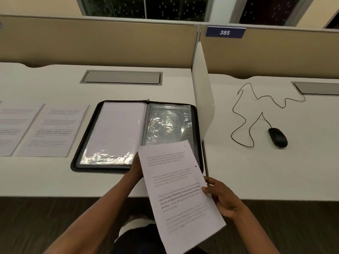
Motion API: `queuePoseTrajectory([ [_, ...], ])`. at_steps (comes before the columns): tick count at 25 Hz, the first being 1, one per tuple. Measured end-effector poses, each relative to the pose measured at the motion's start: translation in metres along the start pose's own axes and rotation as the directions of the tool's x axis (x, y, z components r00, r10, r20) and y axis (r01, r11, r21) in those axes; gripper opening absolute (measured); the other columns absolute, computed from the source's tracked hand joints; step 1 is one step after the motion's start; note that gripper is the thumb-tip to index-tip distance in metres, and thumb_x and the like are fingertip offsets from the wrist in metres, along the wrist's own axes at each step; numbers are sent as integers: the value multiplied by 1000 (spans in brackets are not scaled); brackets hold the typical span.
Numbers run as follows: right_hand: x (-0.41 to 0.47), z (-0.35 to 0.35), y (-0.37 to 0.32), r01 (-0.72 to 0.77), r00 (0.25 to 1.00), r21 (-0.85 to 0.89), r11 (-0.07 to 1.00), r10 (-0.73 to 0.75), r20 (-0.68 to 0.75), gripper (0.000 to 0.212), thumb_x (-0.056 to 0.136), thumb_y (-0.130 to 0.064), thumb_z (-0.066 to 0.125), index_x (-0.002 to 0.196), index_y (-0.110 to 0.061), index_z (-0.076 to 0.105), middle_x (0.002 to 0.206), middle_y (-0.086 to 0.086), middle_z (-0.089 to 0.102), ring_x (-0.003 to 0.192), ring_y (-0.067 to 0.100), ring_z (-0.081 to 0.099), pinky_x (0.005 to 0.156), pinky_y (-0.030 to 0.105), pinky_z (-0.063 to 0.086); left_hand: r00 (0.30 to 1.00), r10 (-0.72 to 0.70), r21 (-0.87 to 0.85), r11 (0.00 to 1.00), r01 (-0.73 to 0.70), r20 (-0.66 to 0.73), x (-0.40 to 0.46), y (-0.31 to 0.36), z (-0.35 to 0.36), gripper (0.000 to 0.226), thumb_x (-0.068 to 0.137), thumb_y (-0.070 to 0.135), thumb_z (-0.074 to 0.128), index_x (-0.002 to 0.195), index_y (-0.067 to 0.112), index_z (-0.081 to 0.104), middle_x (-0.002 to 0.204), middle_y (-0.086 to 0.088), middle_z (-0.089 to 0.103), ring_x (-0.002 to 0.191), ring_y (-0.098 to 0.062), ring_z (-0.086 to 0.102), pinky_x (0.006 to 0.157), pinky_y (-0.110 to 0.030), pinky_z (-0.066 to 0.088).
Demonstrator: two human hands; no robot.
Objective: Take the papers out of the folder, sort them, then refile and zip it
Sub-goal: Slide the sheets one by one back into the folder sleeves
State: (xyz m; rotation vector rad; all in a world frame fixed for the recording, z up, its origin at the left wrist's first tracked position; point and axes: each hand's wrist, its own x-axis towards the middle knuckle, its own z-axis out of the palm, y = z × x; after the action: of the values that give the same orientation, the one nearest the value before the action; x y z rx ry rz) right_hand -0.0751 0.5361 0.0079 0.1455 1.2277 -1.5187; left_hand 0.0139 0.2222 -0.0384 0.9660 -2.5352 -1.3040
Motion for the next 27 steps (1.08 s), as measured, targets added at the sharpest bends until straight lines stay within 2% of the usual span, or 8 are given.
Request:
queuePoseTrajectory([
  [2, -2, -1, 6, -20, 1000, -24, 999, 20, -2, 47, 88, 8, 61, 133, -3, 57, 130, 29, 62, 116, 47, 62, 95, 59, 54, 992, 116, 5, 993, -116, 57, 12, 16, -13, 39, 84, -2, 61, 49, 11, 47, 48, 4, 47, 45, -3, 40, 51, -25, 33],
  [4, -2, 3, 10, -42, 998, -106, 993, 36, -60, 47, 88, 6, 59, 134, -7, 58, 127, 24, 66, 116, 46, 62, 99, 60, 50, 977, 76, 26, 996, -83, 201, 19, 33, -23, 22, 77, 9, 74, 56, 12, 67, 55, 6, 64, 51, -3, 56, 51, -25, 43],
  [7, -4, 8, 9, -72, 978, -270, 960, 15, -208, 44, 88, 4, 58, 129, -12, 62, 114, 14, 74, 104, 35, 71, 92, 52, 57, 943, 83, 55, 993, -106, 322, 30, 38, -31, 8, 78, 32, 81, 75, 25, 80, 73, 11, 75, 73, -2, 70, 70, -24, 56],
  [10, -10, 17, 10, -105, 973, -337, 935, 26, -230, 41, 90, 5, 56, 124, -17, 63, 108, 13, 76, 98, 33, 73, 87, 48, 59, 923, 86, 71, 990, -121, 374, 37, 40, -36, 8, 77, 33, 82, 78, 25, 80, 76, 14, 75, 79, 0, 70, 84, -31, 57],
  [13, -13, 30, 12, -128, 969, -386, 913, 32, -244, 37, 92, 2, 58, 119, -22, 64, 102, 7, 77, 94, 29, 75, 79, 42, 62, 932, 114, 112, 980, -162, 345, 33, 41, -33, 10, 77, 33, 82, 75, 23, 80, 73, 11, 74, 75, -2, 69, 82, -33, 57],
  [19, -13, 45, 24, -140, 950, -339, 930, 29, -312, 24, 105, -23, 49, 114, -11, 68, 96, 4, 79, 87, 17, 76, 71, 27, 57, 962, 205, 196, 951, -240, 180, 9, 34, -13, 21, 82, 43, 75, 78, 23, 77, 80, 6, 71, 78, -10, 65, 74, -33, 54],
  [23, -14, 48, 32, -185, 953, -369, 911, 75, -293, 28, 106, -23, 47, 114, -8, 69, 102, 10, 77, 96, 27, 75, 85, 38, 58, 947, 316, 294, 900, -321, 66, 1, 28, -3, 30, 87, 50, 68, 78, 23, 76, 76, 7, 70, 74, -10, 63, 69, -30, 47],
  [27, -12, 49, 33, -167, 949, -373, 913, 46, -313, 30, 106, -24, 48, 115, -4, 68, 102, 11, 77, 96, 27, 74, 82, 35, 57, 933, 359, 326, 879, -348, 27, -1, 25, 1, 34, 88, 53, 66, 75, 23, 75, 73, 7, 69, 71, -10, 62, 67, -29, 45],
])
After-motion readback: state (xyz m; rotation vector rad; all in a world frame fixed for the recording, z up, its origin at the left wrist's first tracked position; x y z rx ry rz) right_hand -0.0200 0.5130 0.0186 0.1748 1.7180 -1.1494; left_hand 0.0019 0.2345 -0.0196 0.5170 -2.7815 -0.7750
